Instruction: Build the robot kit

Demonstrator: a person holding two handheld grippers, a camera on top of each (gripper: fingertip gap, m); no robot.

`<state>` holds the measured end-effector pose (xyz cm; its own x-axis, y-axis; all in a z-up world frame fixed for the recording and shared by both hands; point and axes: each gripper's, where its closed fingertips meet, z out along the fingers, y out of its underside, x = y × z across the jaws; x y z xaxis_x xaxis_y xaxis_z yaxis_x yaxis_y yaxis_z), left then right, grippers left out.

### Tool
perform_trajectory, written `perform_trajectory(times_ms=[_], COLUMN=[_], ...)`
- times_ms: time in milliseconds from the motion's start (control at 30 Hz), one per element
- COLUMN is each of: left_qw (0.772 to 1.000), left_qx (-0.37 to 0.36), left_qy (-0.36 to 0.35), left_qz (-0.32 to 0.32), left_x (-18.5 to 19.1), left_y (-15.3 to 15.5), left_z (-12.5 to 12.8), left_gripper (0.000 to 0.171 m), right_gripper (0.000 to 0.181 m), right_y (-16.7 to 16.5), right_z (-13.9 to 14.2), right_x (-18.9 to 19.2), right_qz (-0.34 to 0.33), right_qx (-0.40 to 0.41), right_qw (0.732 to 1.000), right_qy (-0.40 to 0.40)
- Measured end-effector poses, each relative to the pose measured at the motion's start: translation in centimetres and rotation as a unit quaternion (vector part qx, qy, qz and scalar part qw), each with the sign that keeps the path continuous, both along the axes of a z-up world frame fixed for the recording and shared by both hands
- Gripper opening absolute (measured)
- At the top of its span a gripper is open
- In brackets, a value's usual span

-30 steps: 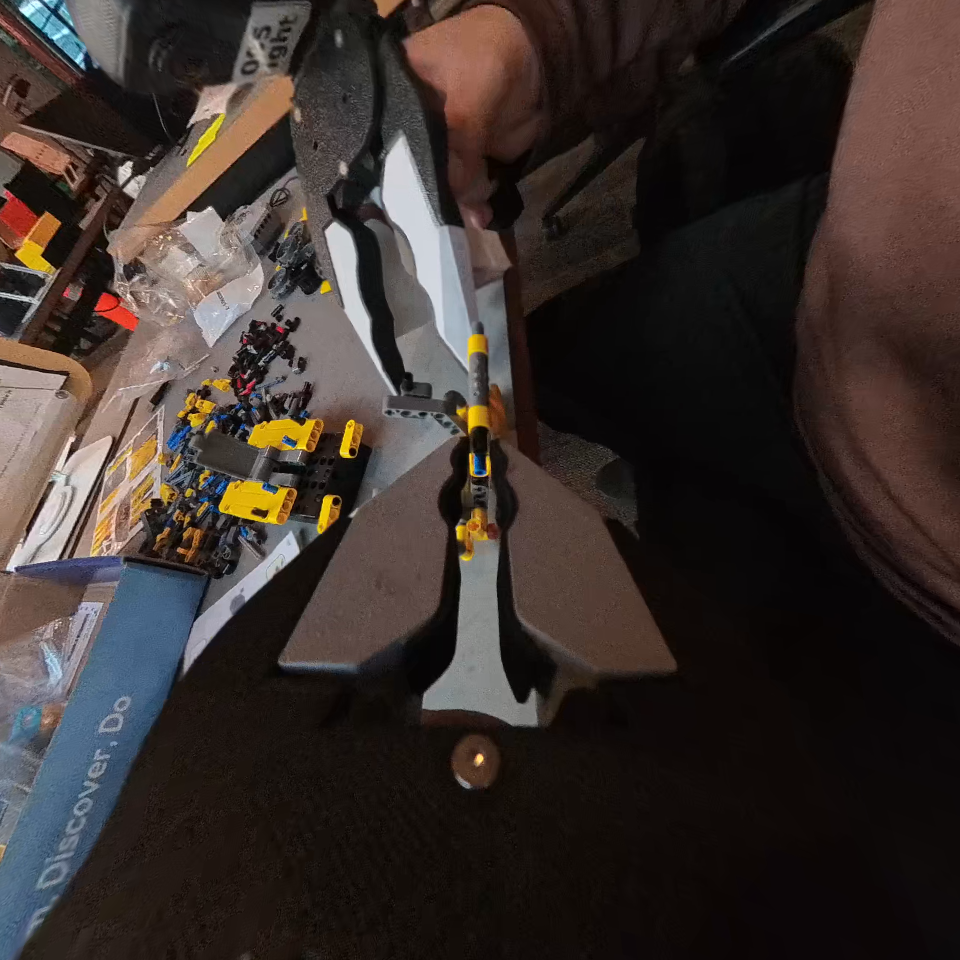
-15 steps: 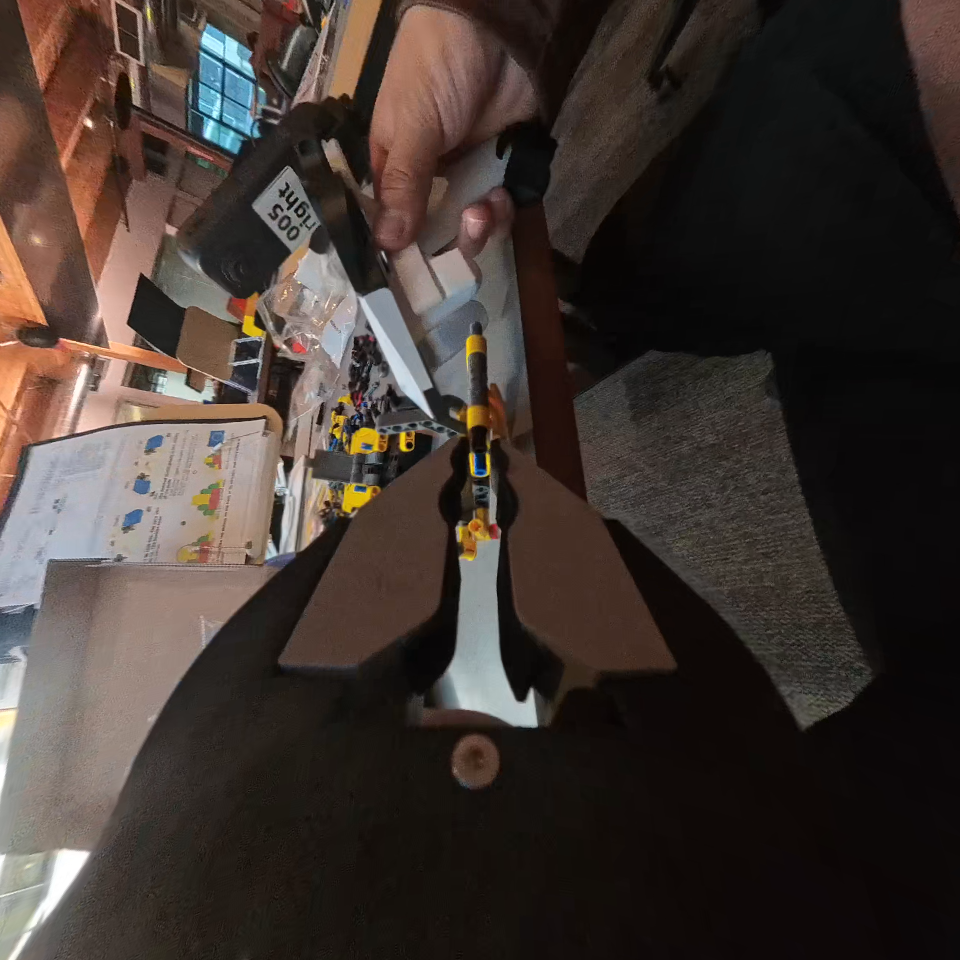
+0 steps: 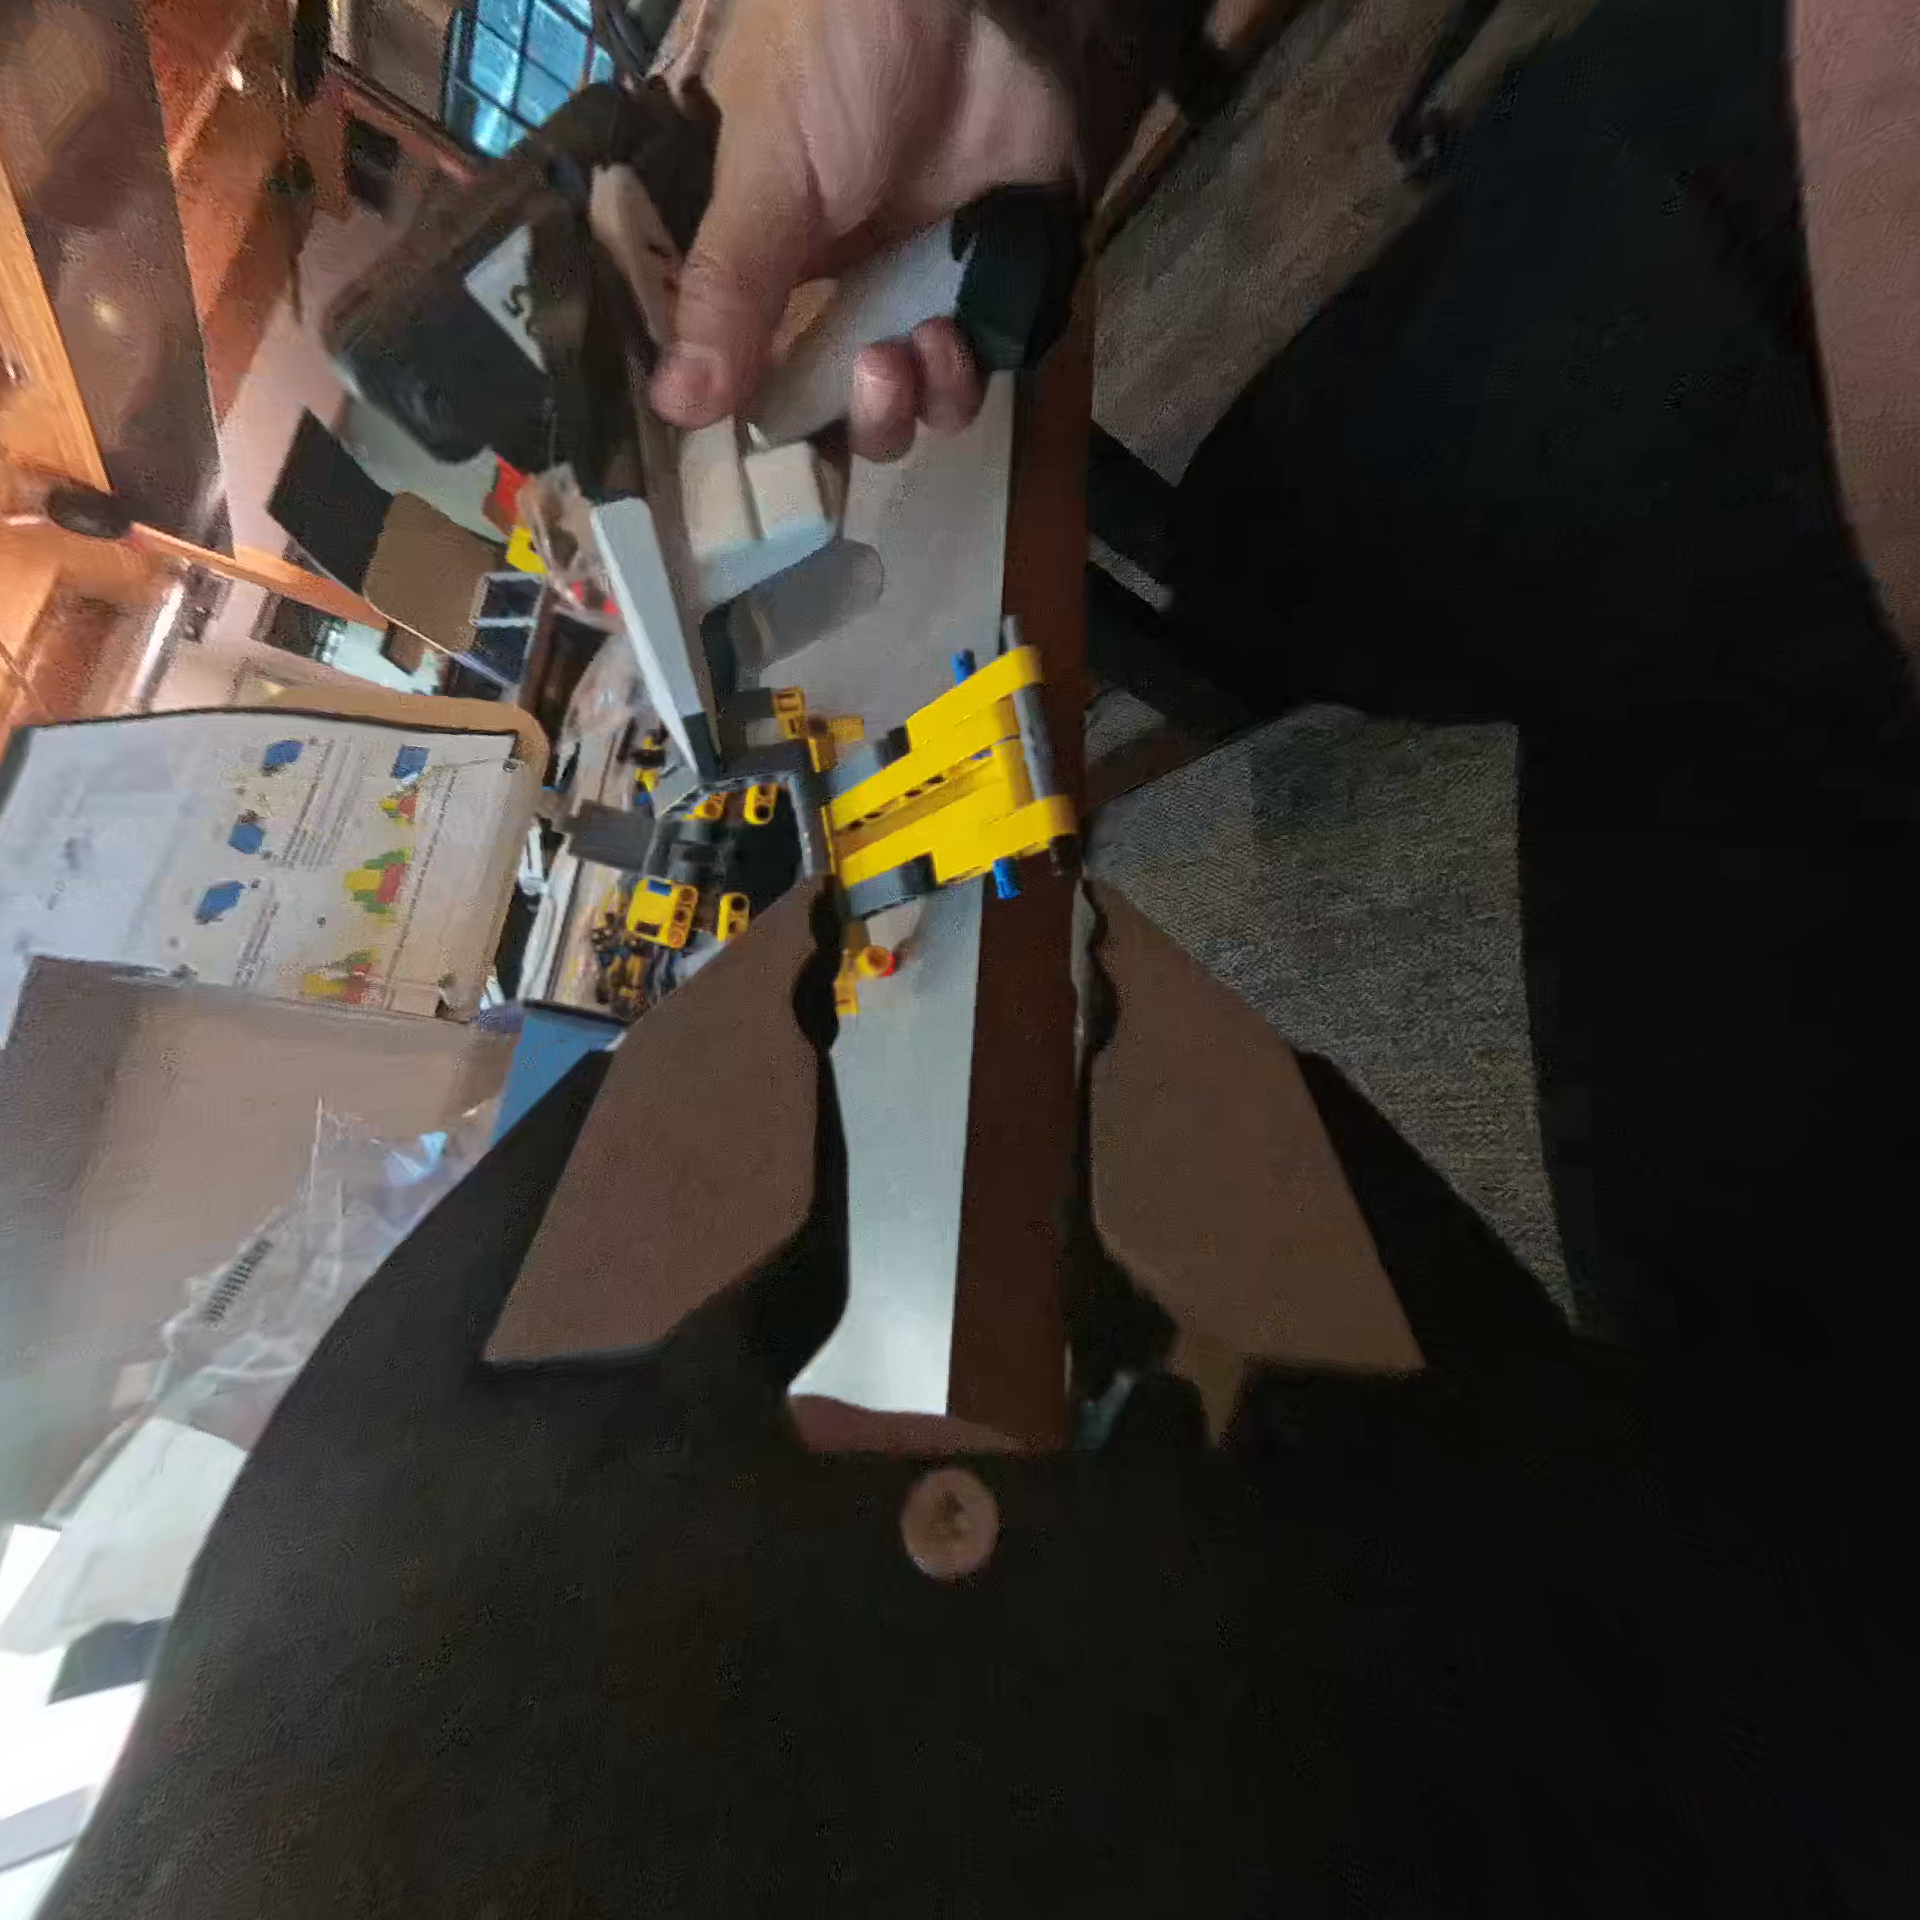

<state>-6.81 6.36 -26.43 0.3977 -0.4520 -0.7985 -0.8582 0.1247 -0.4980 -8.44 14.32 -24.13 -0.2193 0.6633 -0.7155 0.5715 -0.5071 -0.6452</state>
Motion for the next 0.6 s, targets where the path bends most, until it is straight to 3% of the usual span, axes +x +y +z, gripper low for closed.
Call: perform_trajectory(times_ms=[133, 233, 333, 433, 600], left_qw=[0.987, 0.96, 0.937, 0.913, 0.877], left_qx=[-0.051, -0.132, -0.177, -0.192, -0.219], left_qy=[-0.139, -0.187, -0.23, -0.279, -0.361], left_qz=[0.06, 0.16, 0.194, 0.228, 0.231], left_x=[-1.9, -2.6, -1.6, -1.5, -0.6], left_y=[1.6, 4.8, 7.1, 9.2, 10.6], left_z=[2.8, 2.9, 2.7, 2.2, 1.5], left_gripper=[0.02, 0.03, 0.035, 0.029, 0.021], right_gripper=[0.005, 0.005, 0.005, 0.005, 0.006], right_y=[0.2, 0.3, 0.9, 1.1, 1.5], right_z=[0.1, 0.4, 0.5, 0.5, 0.3], right_x=[-0.1, -0.4, -0.7, -0.7, -0.6], right_qz=[-0.007, -0.017, -0.035, -0.042, -0.047], right_qx=[-0.017, -0.022, -0.02, -0.019, 0.013], right_qw=[1.0, 0.999, 0.999, 0.999, 0.998], right_qy=[0.006, 0.017, 0.022, 0.023, 0.03])
